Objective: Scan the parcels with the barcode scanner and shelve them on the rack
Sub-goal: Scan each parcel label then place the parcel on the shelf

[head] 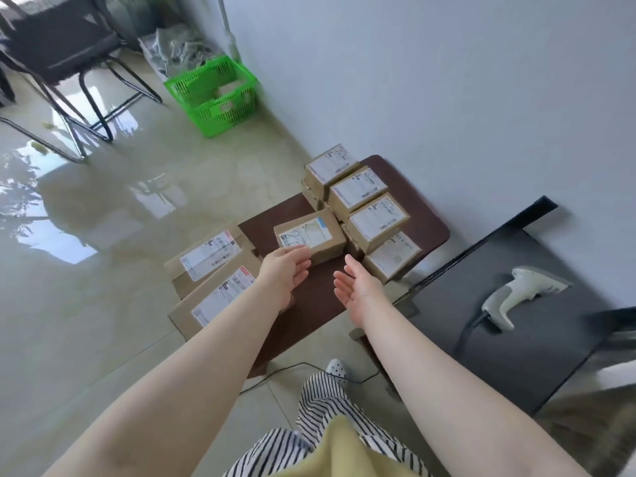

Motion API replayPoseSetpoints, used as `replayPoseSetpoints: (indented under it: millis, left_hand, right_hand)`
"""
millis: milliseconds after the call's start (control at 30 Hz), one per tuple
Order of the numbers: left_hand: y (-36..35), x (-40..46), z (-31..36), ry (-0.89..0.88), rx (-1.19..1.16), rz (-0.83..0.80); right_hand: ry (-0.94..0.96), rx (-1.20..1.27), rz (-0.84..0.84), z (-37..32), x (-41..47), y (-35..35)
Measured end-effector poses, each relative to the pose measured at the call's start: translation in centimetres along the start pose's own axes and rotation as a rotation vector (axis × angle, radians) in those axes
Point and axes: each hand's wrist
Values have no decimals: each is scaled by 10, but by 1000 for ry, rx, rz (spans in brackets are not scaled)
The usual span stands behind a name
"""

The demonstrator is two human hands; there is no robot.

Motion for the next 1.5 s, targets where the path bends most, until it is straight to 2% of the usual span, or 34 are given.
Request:
replayPoseSetpoints:
  millis: [300,467,633,800,933,1133,1300,1500]
  left_hand:
    - [-21,102,51,-279,456,20]
    - [-37,171,56,-482,882,-35]
    - [-45,228,40,-530,1125,-127]
    - [-50,244,27,-565,1329,-156]
    - [-53,240,28,-473,1501,-178]
    - [-62,240,26,-325,1423,-254]
    - [-54,230,31,-264,1315,-230]
    - [-39,214,60,-172,1091,-218]
  right_hand:
    - [-99,-113,71,-28,69,-58]
    - [-174,-99,111,-12,115,-87]
    - [-232,-71,137,8,164,-109]
    - [-182,-101,114,18,183,-119]
    - [-115,-105,109,25,183,-124]
    - [-11,-115,58,30,183,-125]
    - [21,-159,8,18,175,-123]
    - [181,-259,-104,-5,155,-119]
Point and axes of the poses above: each hand's wrist, its own x-axis towards the middle knuckle, its own y-axis out of the back of the hand, z = x × y, and after that the axes turned 14 degrees about z, right-handed
